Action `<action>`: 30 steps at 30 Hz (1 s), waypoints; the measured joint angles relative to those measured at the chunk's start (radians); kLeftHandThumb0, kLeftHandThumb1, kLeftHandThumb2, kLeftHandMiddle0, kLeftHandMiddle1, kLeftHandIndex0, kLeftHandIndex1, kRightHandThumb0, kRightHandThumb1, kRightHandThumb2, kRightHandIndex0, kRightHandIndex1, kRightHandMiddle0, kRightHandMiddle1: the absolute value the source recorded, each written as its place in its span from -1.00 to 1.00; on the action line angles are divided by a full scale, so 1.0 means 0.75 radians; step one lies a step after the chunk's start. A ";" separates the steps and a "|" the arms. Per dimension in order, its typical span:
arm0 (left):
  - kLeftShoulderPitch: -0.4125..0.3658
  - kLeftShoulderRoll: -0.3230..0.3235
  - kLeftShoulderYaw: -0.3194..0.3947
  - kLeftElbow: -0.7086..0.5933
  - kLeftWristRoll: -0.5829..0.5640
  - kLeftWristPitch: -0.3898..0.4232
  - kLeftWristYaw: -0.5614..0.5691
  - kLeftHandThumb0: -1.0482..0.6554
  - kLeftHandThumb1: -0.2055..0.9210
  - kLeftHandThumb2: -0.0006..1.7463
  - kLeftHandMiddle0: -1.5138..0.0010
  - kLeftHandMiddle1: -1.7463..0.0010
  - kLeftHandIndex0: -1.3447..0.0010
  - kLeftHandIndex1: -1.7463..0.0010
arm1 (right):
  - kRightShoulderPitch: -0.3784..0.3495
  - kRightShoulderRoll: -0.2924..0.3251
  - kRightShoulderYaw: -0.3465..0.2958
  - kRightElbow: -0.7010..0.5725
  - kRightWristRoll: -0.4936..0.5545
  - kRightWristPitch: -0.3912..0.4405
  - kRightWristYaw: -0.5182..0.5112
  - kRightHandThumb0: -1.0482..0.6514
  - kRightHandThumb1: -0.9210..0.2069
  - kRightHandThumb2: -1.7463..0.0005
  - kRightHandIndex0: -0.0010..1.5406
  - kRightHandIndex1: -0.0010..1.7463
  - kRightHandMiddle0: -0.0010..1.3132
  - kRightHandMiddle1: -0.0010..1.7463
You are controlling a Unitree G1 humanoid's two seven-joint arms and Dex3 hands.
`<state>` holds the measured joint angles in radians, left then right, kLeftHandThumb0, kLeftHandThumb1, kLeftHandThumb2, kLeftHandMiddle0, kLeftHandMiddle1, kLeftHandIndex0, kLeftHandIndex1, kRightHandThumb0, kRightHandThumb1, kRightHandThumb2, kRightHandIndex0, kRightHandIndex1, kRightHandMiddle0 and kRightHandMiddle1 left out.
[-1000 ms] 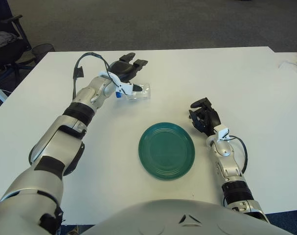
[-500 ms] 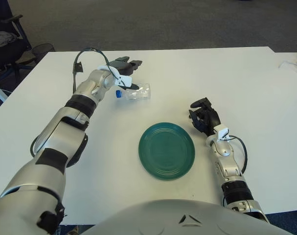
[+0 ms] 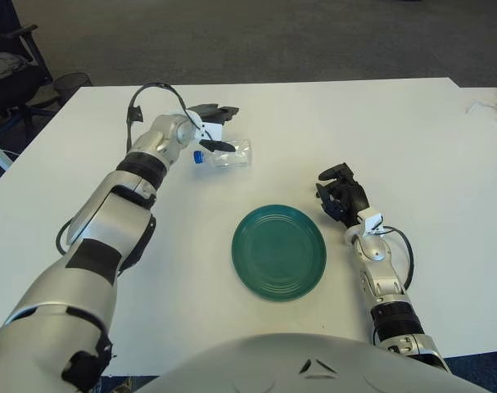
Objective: Put the bottle into the plate.
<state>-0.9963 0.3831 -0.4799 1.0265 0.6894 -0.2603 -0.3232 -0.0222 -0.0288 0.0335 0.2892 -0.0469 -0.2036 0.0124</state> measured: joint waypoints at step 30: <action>-0.029 -0.099 -0.032 0.253 -0.014 -0.076 0.060 -0.82 1.00 -0.32 1.00 1.00 1.00 1.00 | 0.000 0.001 -0.010 0.005 0.003 -0.006 0.014 0.23 -1.00 0.47 -0.71 0.85 -0.67 0.87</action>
<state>-1.0177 0.3090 -0.5036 1.2164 0.6792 -0.3176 -0.2784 -0.0221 -0.0281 0.0262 0.2928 -0.0444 -0.2081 0.0229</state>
